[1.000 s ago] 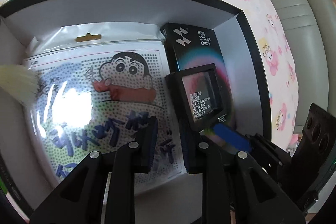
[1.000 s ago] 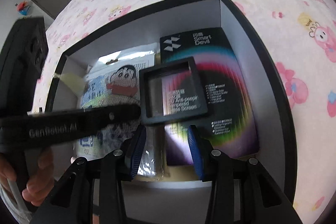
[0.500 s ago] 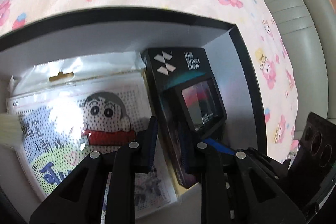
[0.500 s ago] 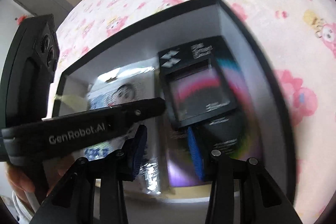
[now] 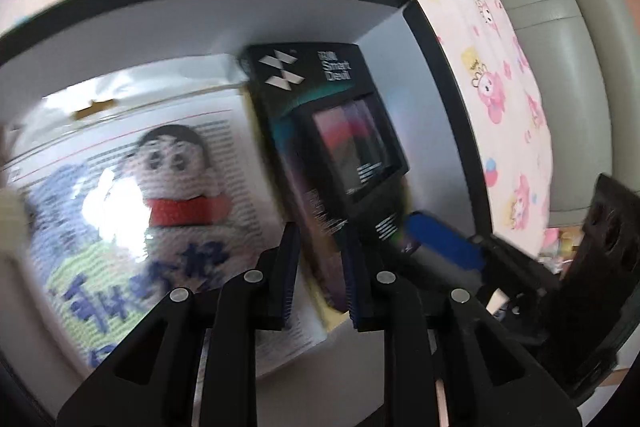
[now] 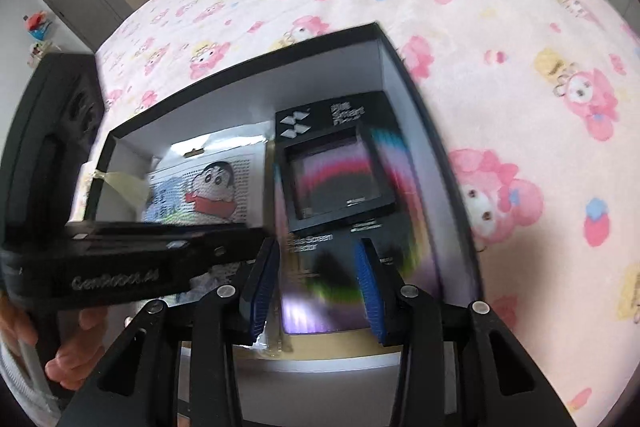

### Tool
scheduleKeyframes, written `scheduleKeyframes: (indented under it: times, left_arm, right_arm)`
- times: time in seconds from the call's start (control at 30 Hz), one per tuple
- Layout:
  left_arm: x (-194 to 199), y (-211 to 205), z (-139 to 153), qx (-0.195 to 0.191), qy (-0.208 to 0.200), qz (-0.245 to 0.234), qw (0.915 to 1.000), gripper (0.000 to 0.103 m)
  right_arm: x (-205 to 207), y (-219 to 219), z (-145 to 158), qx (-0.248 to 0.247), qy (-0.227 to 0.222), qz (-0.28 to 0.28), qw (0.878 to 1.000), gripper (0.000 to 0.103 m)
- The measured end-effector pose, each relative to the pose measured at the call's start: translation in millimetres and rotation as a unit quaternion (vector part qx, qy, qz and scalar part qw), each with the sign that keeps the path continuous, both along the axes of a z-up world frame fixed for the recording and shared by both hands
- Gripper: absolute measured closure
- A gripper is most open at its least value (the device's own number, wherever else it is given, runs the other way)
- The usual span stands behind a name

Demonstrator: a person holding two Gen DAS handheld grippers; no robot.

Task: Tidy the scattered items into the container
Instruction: 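Set the black frame on the Smart Devil box, open the right gripper, withdraw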

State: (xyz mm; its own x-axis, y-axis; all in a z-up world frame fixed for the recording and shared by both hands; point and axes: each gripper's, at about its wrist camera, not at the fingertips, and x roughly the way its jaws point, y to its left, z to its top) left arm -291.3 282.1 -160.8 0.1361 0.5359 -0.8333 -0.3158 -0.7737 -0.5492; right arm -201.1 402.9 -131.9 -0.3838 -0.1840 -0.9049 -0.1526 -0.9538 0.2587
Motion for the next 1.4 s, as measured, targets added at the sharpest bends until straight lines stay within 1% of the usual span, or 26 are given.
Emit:
scheduleKeyframes:
  times: [0.07,0.13,0.3,0.43,0.6,0.67,0.77,0.87,0.97,1.03,1.07,1.13,1.23,1.33,1.37,1.4]
  left_arm:
    - [-4,7,0,-0.018,0.018,-0.005,0.9997,0.084]
    - [-11,9,-2,-0.022,0.019,0.001,0.9996,0.084]
    - [-33,7,-6,-0.022,0.02,0.017,0.9994,0.084]
    - [-45,1,-6,-0.014,0.02,0.027,0.9993,0.084]
    - [-52,-20,5,0.007,0.025,0.052,0.9983,0.082]
    - [-55,-31,11,0.011,0.029,0.065,0.9974,0.081]
    - [-55,-47,17,0.001,0.034,0.073,0.9967,0.081]
    - [-43,-64,22,-0.006,0.04,0.073,0.9965,0.081]
    - [-23,-42,17,-0.002,0.042,0.072,0.9965,0.081]
    - [-22,-26,16,0.006,0.042,0.064,0.997,0.081]
    - [-24,-14,14,0.011,0.041,0.059,0.9973,0.081]
    - [-41,27,2,0.025,0.032,0.043,0.9982,0.081]
    - [-43,44,-6,0.025,0.016,0.03,0.9991,0.081]
    - [-45,54,-15,0.009,0.013,0.023,0.9996,0.082]
    - [-49,55,-17,0.013,0.012,0.025,0.9995,0.082]
    - [-52,55,-18,0.017,0.01,0.028,0.9994,0.079]
  right_arm:
    - [-9,-4,-7,0.009,-0.013,0.005,1.0,0.068]
    - [-19,-5,-10,0.02,-0.023,0.009,0.999,0.07]
    - [-39,2,-16,0.004,-0.038,0.007,0.999,0.074]
    - [-47,6,-17,-0.015,-0.031,0.0,0.999,0.074]
    - [-55,7,-17,-0.045,-0.013,0.005,0.999,0.073]
    - [-61,4,-17,-0.032,-0.012,0.012,0.999,0.072]
    - [-65,0,-18,-0.022,-0.018,0.01,1.0,0.072]
    - [-56,5,-10,-0.028,-0.016,-0.002,0.999,0.072]
    - [-41,11,0,-0.04,-0.008,-0.021,0.999,0.072]
    - [-26,15,6,-0.054,-0.003,-0.037,0.998,0.071]
    - [-21,16,8,-0.057,0.002,-0.041,0.998,0.069]
    - [-14,18,11,-0.061,0.012,-0.048,0.997,0.067]
    - [-17,13,6,-0.052,0.005,-0.045,0.998,0.067]
    - [-22,7,2,-0.034,-0.003,-0.034,0.999,0.067]
    - [-22,7,1,-0.031,-0.003,-0.031,0.999,0.067]
    - [-23,8,0,-0.035,-0.003,-0.03,0.999,0.067]
